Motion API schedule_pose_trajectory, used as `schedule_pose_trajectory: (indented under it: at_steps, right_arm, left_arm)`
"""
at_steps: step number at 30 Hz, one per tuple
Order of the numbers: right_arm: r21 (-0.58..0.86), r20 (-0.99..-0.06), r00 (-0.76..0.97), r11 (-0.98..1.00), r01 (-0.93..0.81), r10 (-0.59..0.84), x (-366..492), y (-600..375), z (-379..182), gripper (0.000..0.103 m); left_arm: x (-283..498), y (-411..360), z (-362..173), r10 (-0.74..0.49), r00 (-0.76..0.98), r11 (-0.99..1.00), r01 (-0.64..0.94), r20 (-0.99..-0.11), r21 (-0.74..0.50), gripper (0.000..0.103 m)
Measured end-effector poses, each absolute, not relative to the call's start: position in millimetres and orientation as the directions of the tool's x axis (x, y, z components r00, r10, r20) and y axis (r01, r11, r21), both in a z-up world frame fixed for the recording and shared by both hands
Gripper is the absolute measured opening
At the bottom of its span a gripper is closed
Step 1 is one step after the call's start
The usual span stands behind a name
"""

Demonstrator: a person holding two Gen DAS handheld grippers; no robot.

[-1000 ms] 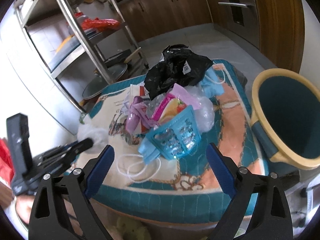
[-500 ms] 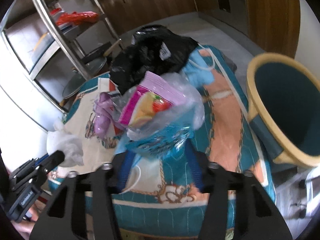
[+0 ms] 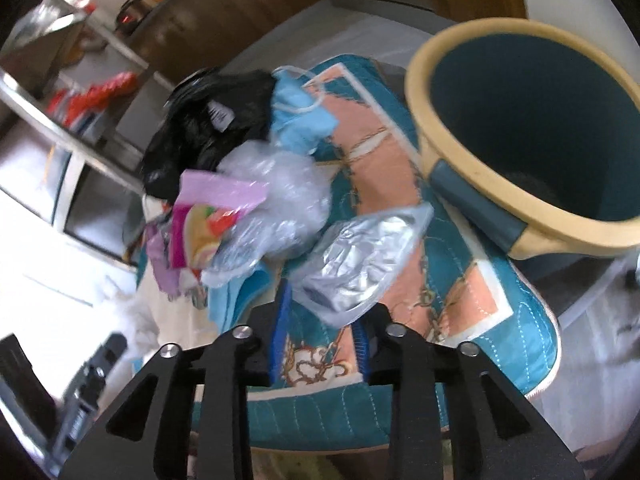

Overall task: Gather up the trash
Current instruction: 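Lift the tissue and blister pack and carry both over the teal bin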

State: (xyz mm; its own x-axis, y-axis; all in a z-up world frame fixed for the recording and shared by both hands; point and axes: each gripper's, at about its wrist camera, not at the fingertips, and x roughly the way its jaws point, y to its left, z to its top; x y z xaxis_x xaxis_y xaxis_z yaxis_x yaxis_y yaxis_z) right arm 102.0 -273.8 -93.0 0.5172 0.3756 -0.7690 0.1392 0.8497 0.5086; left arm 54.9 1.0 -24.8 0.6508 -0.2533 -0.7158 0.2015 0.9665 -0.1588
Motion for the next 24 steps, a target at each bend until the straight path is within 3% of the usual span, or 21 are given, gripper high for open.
schedule_pose_trajectory:
  at_steps: [2,11,15,23,24]
  right_arm:
    - [0.534,-0.763,0.524,0.826,0.181,0.379,102.3,-284.0,-96.8,0.048]
    - [0.603,-0.754,0.543,0.719,0.346,0.371,108.3,-319.1,-119.6,0.048]
    - [0.586,-0.759,0.546,0.738,0.336,0.354,111.8,-321.7,-121.2,0.026]
    - [0.635,-0.719,0.58,0.7,0.326,0.382,98.4,-330.9,-115.9,0.019]
    - [0.644,-0.714,0.582,0.689,0.331,0.388,94.8,-332.8,-115.6,0.014]
  left_arm:
    - [54.0,0.4,-25.4,-0.254,0.648,0.966,0.206,-0.718,-0.156,0.013]
    - [52.5,-5.7,-27.3,-0.259,0.639,0.963,0.225,-0.725,-0.146,0.013]
    - [51.1,-10.4,-27.9,-0.262,0.637,0.962,0.237,-0.725,-0.139,0.013]
    - [43.7,-14.4,-19.9,-0.28,0.661,0.955,0.264,-0.696,-0.134,0.013]
    - [42.6,-15.2,-18.4,-0.282,0.665,0.954,0.268,-0.692,-0.132,0.013]
